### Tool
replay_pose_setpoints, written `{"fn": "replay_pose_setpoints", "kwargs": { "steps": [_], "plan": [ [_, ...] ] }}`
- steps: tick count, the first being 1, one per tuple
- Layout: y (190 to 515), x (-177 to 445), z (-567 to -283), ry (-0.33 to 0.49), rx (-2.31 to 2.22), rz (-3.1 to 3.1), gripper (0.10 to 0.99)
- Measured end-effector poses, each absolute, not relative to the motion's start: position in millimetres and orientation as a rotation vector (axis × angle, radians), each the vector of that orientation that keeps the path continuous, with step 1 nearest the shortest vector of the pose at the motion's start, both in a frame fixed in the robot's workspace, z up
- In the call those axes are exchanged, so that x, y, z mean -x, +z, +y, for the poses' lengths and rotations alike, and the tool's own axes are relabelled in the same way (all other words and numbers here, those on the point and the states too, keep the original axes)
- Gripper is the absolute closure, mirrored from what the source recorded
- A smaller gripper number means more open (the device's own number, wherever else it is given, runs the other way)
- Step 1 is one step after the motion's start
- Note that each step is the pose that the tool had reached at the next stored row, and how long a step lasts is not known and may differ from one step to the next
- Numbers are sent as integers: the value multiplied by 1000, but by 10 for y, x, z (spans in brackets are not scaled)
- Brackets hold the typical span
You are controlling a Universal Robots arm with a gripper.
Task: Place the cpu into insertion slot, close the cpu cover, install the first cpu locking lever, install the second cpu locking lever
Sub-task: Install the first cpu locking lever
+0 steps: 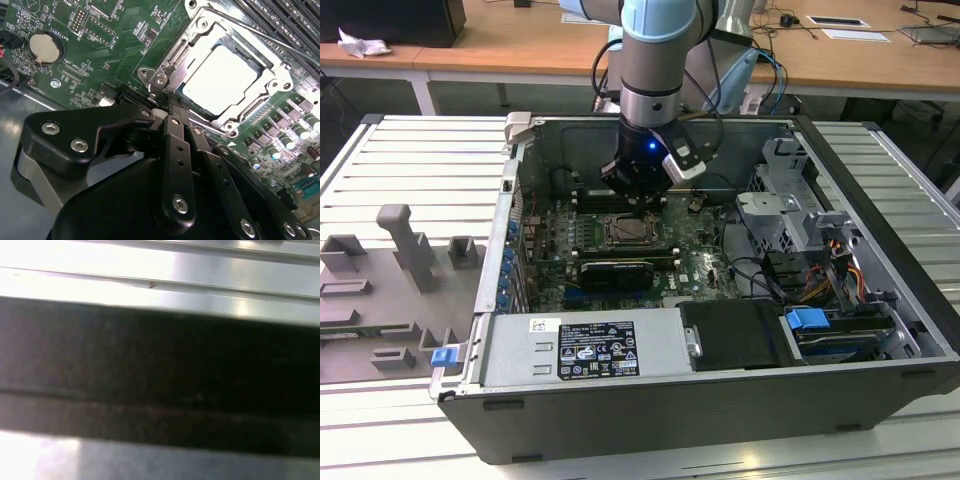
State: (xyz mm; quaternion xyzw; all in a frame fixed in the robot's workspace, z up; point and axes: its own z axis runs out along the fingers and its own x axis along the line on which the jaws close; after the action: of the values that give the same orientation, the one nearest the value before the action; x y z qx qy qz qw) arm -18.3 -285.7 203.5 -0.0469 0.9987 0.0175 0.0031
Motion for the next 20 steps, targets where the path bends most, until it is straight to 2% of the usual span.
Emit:
{"fn": "replay_pose_setpoints", "kwargs": {
  "steps": [15, 20],
  "plan": [
    [2043, 183, -2857, 39, 147, 3132, 980],
    [2139, 188, -2857, 68, 146, 3131, 980]
  ]
}}
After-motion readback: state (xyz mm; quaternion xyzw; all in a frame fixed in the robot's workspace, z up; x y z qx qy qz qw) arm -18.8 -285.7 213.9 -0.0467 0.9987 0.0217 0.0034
